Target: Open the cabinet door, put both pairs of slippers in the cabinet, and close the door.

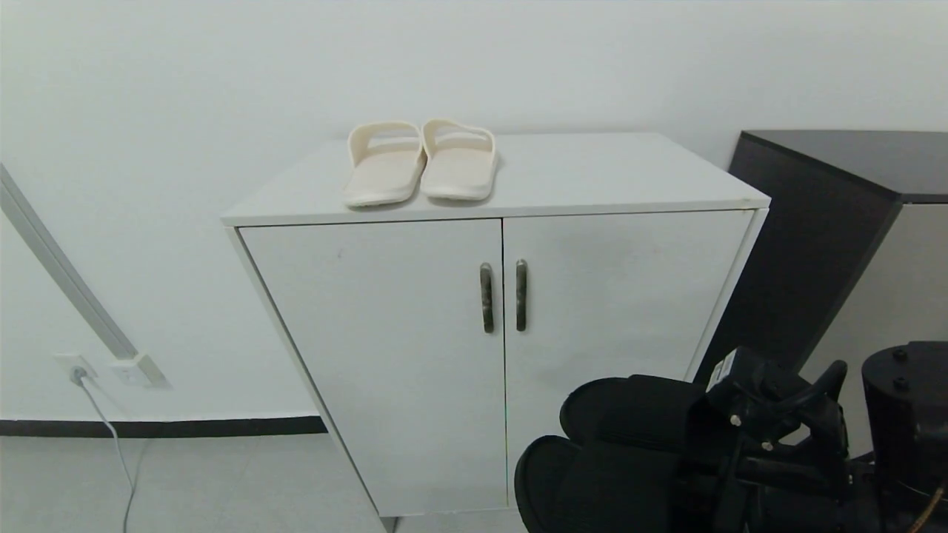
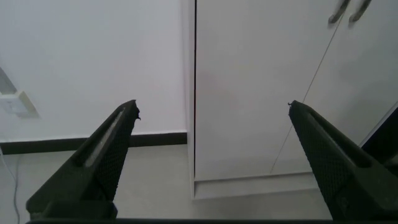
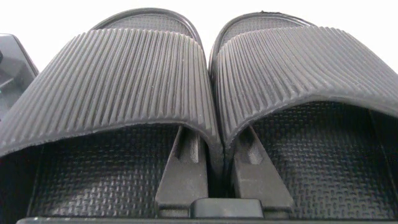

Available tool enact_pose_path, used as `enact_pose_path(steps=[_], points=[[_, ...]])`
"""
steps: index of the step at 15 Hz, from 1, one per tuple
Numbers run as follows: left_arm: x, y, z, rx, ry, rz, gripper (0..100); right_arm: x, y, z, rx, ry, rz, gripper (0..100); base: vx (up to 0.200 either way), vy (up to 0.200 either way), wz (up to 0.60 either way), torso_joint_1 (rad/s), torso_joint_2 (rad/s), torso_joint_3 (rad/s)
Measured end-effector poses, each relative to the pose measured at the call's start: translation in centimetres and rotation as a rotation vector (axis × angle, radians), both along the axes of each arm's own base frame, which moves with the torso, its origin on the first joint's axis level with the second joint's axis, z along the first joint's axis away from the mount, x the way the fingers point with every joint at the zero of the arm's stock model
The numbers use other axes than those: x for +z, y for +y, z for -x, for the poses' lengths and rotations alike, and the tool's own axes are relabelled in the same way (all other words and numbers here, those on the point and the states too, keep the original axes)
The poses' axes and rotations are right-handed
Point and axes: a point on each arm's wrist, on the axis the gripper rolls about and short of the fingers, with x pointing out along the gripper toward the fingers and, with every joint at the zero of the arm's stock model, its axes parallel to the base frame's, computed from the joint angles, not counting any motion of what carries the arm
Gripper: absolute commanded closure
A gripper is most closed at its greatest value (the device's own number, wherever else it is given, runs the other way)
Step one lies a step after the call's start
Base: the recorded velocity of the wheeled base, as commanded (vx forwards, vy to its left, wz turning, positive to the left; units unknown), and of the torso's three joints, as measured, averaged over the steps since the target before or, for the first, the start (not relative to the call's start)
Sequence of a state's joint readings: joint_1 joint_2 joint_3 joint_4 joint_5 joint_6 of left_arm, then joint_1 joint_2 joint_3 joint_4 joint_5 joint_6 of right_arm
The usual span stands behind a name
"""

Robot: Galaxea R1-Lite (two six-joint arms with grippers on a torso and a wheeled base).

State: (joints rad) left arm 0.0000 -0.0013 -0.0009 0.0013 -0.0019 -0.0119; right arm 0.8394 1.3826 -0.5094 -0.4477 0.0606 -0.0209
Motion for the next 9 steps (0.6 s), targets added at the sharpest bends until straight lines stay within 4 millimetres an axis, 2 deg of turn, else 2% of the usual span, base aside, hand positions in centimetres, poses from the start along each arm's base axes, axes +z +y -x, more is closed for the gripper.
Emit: enact_pose_path(steps=[4,9], points=[[0.00,0.00,0.00,0.000,0.000,0.000,0,-0.14,-0.07,0.03,0.003,-0.002,0.009,100,0.000,0.000,0.00,-0.089,0.45,0.360],[0.00,0.00,0.00,0.000,0.000,0.000,0,-0.30,-0.22,0.20,0.006,-0.003,0.015,100,0.000,0.000,0.00,-0.026,0.43,0.393]])
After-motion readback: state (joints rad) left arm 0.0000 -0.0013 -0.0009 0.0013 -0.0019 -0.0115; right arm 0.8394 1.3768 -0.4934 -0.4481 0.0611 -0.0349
